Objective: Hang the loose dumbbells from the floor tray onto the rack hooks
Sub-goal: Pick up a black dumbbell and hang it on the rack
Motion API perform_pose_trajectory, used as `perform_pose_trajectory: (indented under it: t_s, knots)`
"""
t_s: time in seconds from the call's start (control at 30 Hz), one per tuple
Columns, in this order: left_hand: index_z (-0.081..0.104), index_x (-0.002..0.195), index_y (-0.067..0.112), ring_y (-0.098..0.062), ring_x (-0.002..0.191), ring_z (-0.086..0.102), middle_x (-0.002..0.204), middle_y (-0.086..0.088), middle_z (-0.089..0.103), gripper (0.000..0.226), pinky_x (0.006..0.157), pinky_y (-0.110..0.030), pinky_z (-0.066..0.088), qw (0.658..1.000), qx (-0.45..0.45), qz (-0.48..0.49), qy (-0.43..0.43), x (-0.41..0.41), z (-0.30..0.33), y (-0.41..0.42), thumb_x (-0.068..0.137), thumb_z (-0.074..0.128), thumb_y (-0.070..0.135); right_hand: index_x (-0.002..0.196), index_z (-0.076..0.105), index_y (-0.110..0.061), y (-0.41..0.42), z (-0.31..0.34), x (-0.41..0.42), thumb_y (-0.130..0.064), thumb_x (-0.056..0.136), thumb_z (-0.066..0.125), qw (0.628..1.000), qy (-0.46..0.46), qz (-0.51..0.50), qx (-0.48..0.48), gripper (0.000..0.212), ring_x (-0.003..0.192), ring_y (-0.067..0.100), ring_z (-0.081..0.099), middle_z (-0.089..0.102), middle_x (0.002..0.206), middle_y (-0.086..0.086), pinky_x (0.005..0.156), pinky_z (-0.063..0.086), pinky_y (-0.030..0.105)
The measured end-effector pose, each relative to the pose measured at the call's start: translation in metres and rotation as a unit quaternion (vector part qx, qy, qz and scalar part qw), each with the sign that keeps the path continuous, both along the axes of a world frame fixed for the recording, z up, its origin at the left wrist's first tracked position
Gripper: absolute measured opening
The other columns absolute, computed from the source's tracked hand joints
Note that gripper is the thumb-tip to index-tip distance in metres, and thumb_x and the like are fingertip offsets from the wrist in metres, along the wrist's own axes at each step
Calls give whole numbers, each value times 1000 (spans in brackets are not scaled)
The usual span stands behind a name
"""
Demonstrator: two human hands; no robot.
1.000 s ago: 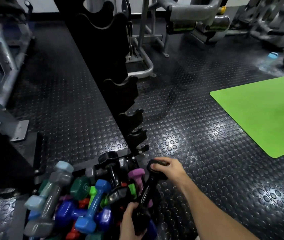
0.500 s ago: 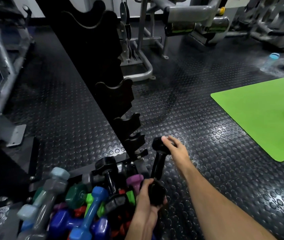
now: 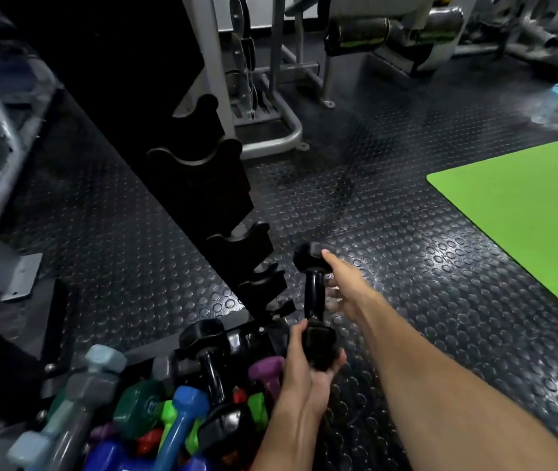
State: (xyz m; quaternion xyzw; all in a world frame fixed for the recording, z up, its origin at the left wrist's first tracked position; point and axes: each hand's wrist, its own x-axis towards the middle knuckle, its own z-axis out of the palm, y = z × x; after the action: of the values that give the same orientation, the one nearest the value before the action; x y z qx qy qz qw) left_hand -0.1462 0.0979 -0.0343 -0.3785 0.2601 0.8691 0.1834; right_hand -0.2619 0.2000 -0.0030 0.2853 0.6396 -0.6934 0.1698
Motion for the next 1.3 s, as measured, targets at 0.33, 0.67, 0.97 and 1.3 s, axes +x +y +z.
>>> perform_pose_trajectory:
  t_s: [0.33,0.67,0.97,1.3]
  knots:
    - [62,132,7,-30,106,65,119,-19,69,58,94,-47,53,994,-13,38,97,-26,-19,-14,89,72,44,105,67,-16,-29,6,-48,-50,102,55,996,-6,87,4,37,54,10,46,53,65,-2,50,52,23]
    - [62,130,5,-32,119,66,125,-17,71,62,103,-53,52,991,-11,88,104,-40,-21,-11,87,68,49,90,66,-14,-50,-8,-75,-61,98,54,993,-34,115,15,48,55,14,48,50,67,0,54,46,26]
    - [50,146,17,-28,129,60,140,-8,63,88,85,-47,61,980,16,181,77,-43,-22,-5,77,64,70,142,57,-18,-62,-5,-73,-76,99,28,989,-44,141,9,78,56,15,56,62,79,8,43,46,22]
    - [52,133,1,-31,115,66,127,-17,67,82,101,-53,54,985,-60,159,17,-35,-32,-20,77,70,58,107,64,-18,-59,-12,-54,-67,104,32,987,-48,136,-67,59,53,10,35,46,53,-7,63,37,28]
